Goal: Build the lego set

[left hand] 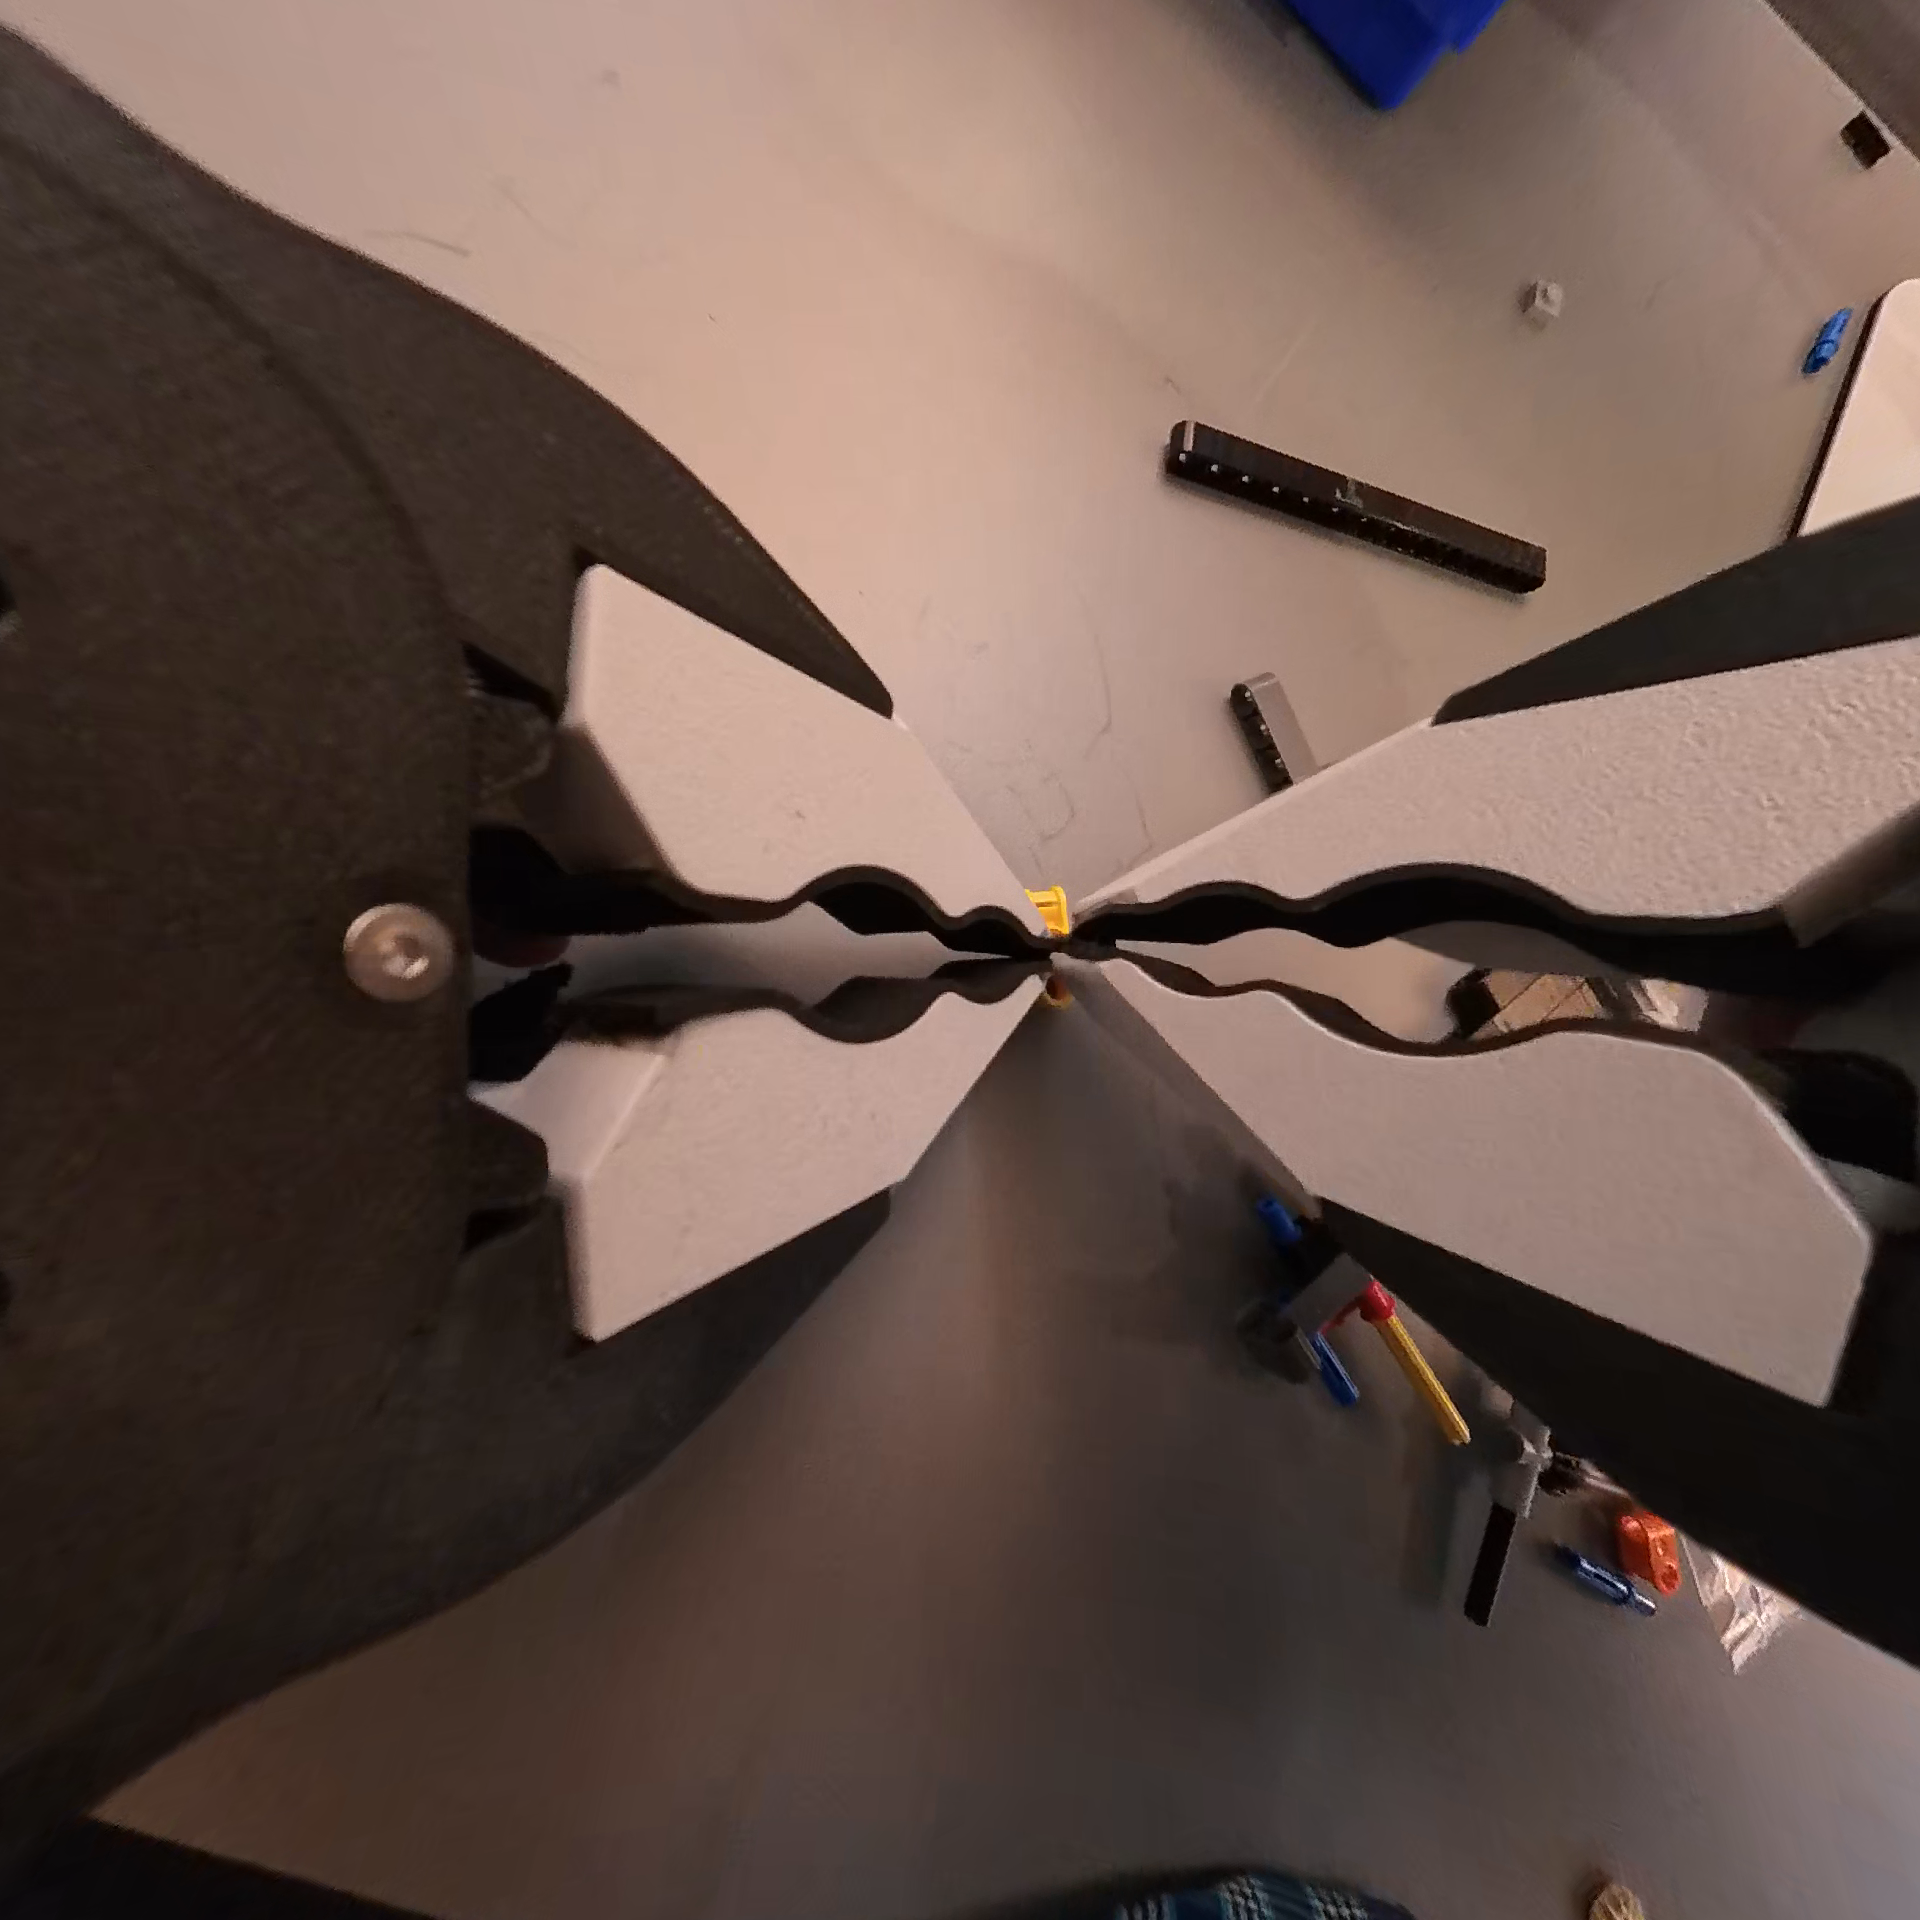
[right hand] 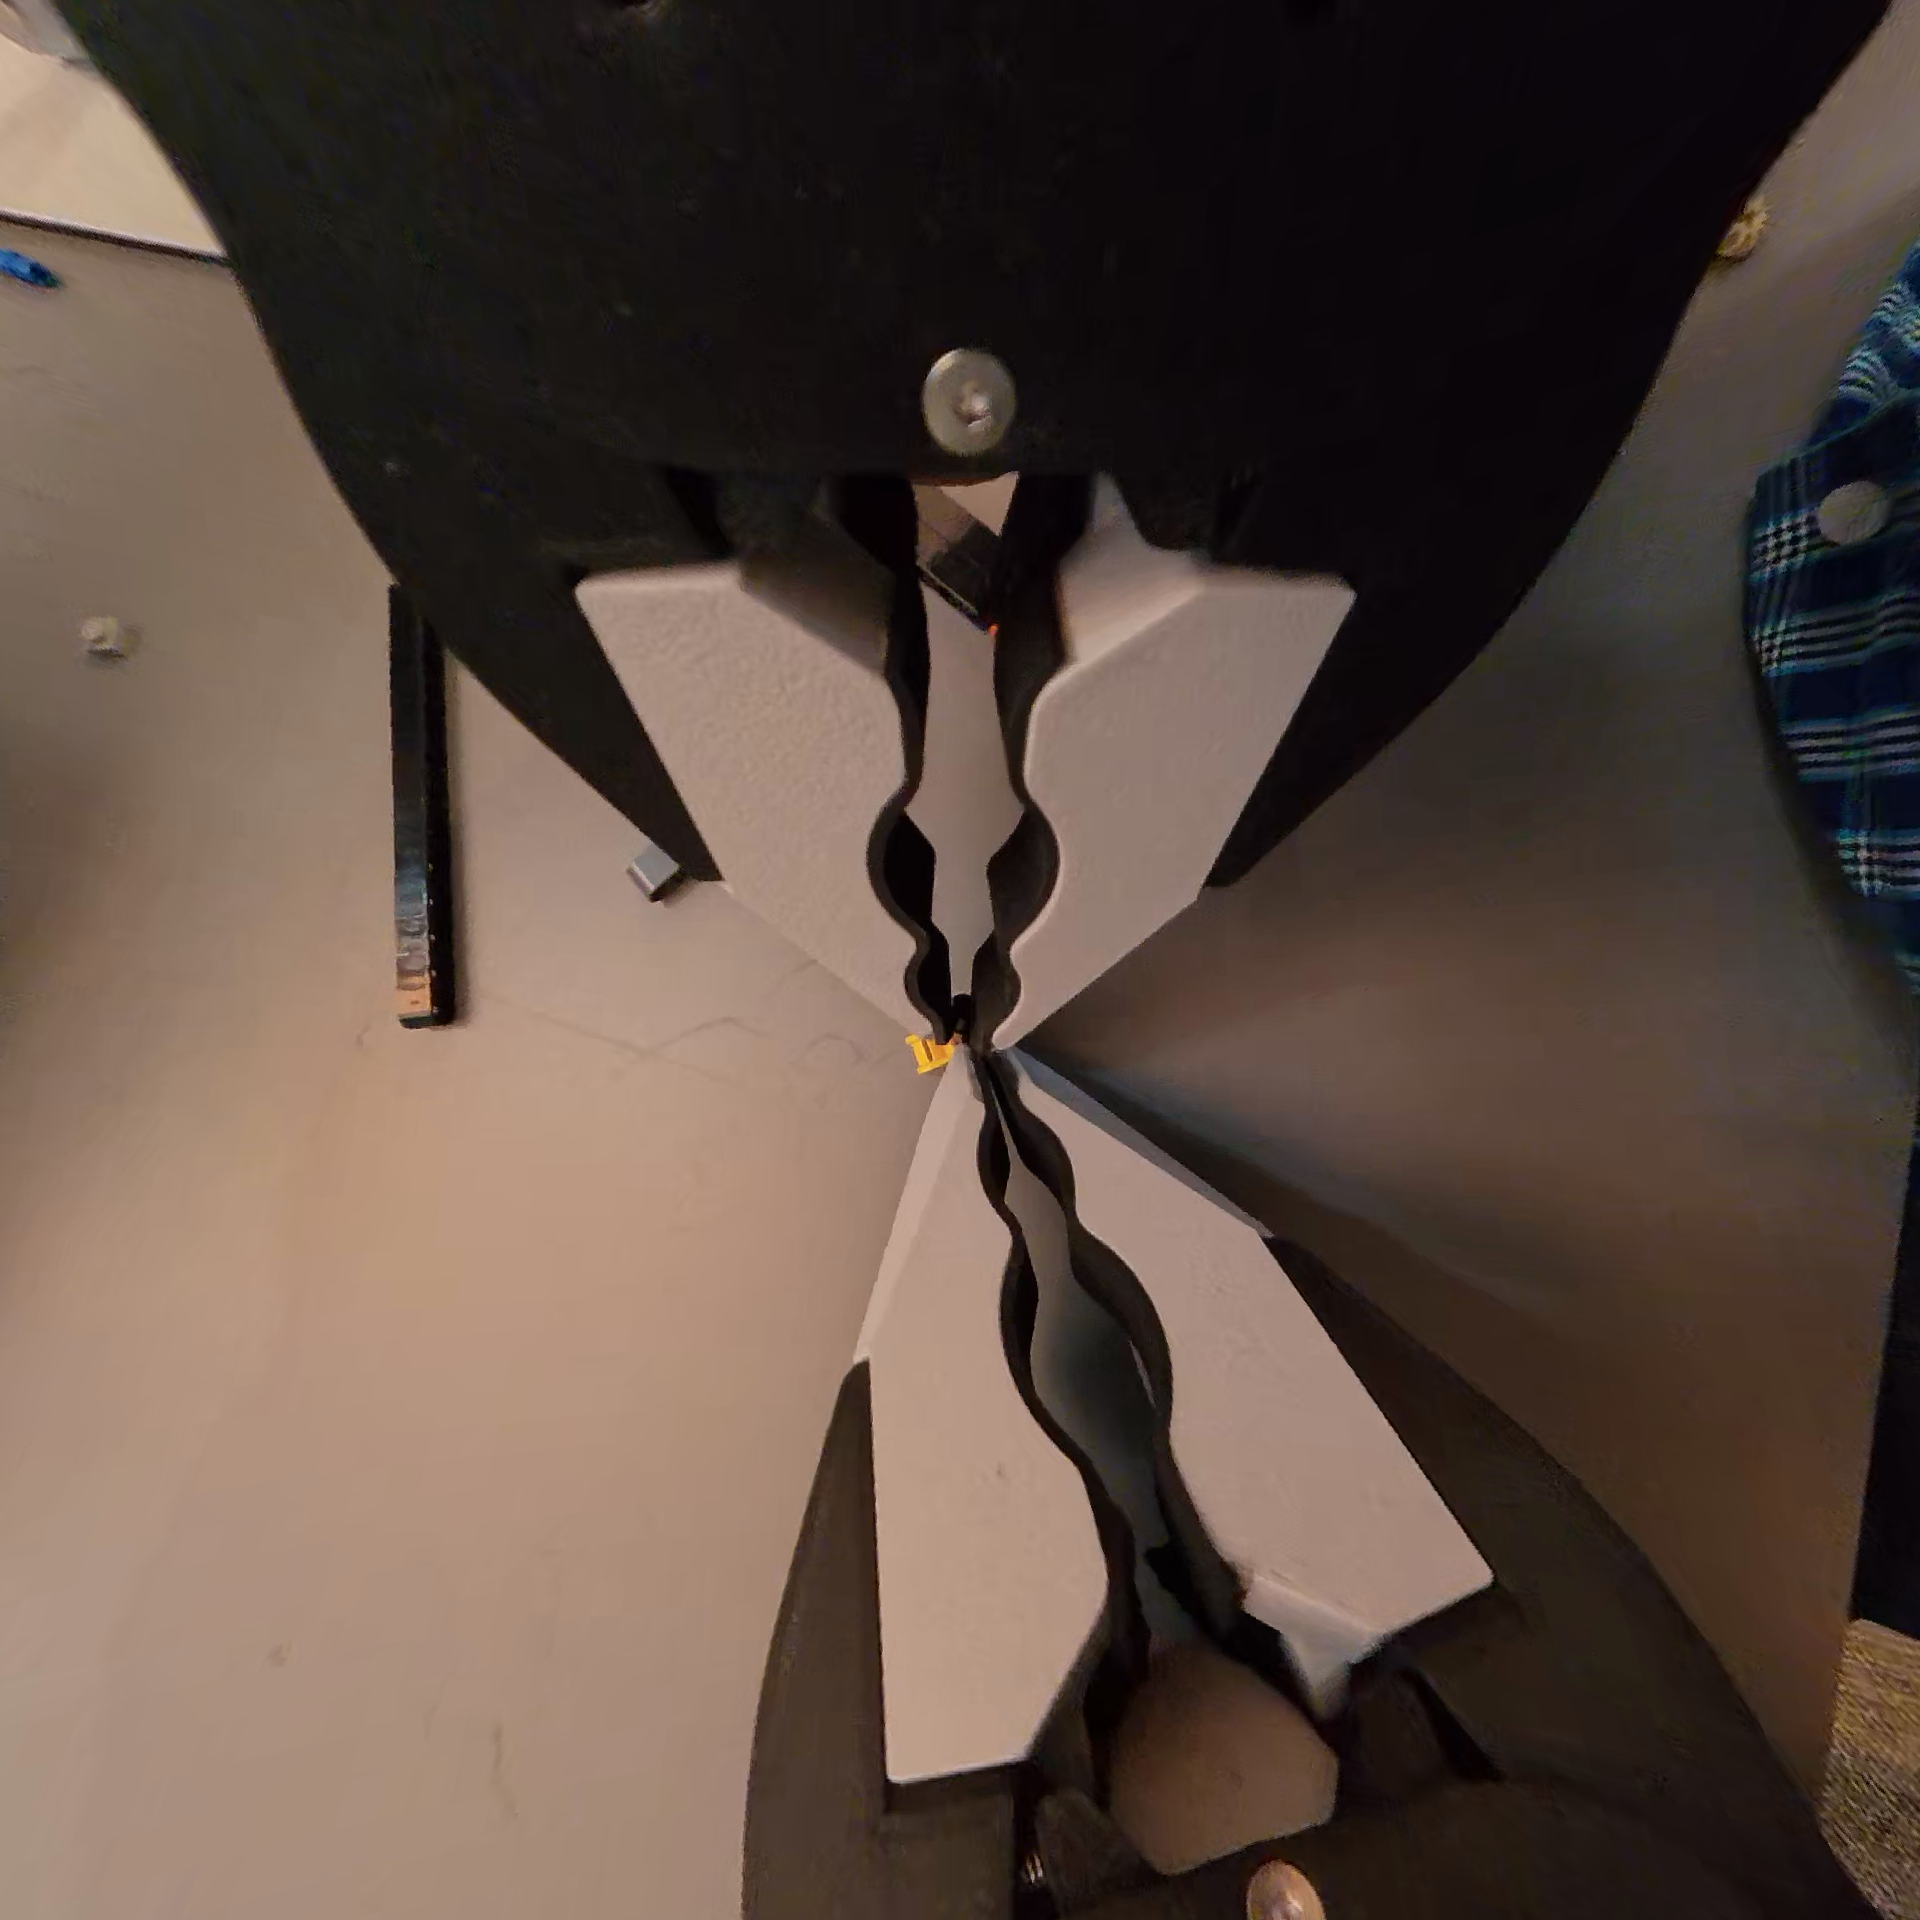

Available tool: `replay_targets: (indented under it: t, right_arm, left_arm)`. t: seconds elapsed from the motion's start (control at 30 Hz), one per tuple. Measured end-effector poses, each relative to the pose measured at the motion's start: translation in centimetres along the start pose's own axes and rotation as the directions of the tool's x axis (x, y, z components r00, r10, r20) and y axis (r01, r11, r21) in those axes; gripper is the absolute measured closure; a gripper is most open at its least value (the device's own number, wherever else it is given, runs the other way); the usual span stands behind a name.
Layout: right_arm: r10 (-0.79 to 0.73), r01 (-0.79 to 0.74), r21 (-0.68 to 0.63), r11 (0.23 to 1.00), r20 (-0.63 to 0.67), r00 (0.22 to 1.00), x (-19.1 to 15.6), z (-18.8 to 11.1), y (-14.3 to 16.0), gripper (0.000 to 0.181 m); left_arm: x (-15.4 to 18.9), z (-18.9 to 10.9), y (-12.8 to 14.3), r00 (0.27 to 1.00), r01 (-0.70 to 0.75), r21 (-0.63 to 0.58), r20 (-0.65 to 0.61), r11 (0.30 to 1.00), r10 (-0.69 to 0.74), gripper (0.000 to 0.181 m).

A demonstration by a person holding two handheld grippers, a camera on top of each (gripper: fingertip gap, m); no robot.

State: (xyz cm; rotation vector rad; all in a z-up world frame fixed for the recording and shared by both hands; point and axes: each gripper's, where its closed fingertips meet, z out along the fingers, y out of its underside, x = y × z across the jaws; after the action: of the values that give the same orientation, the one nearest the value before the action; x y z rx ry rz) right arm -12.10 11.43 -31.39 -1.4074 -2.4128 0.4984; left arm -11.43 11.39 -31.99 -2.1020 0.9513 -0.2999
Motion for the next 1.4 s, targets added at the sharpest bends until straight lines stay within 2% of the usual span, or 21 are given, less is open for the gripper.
replay_targets:
  t: [0.33, 0.87, 1.4]
  right_arm:
    - [-0.046, 0.045, -0.039, 0.998, -0.026, 0.999, 0.02, 0.03, -0.06, 0.180]
    - [-0.082, 0.084, -0.079, 0.993, 0.018, 0.996, 0.05, 0.08, -0.15, 0.181]
    - [-0.046, 0.047, -0.018, 0.999, 0.060, 0.997, 0.07, 0.14, -0.21, 0.180]
  left_arm:
    - [0.06, 0.00, 0.06, 1.000, 0.008, -0.004, -0.009, 1.000, -0.008, 0.181]
    - [0.08, 0.02, 0.05, 1.000, 0.018, -0.004, -0.022, 1.000, -0.018, 0.181]
    - [0.03, 0.04, 0.11, 0.999, 0.030, -0.008, -0.031, 1.000, -0.030, 0.181]
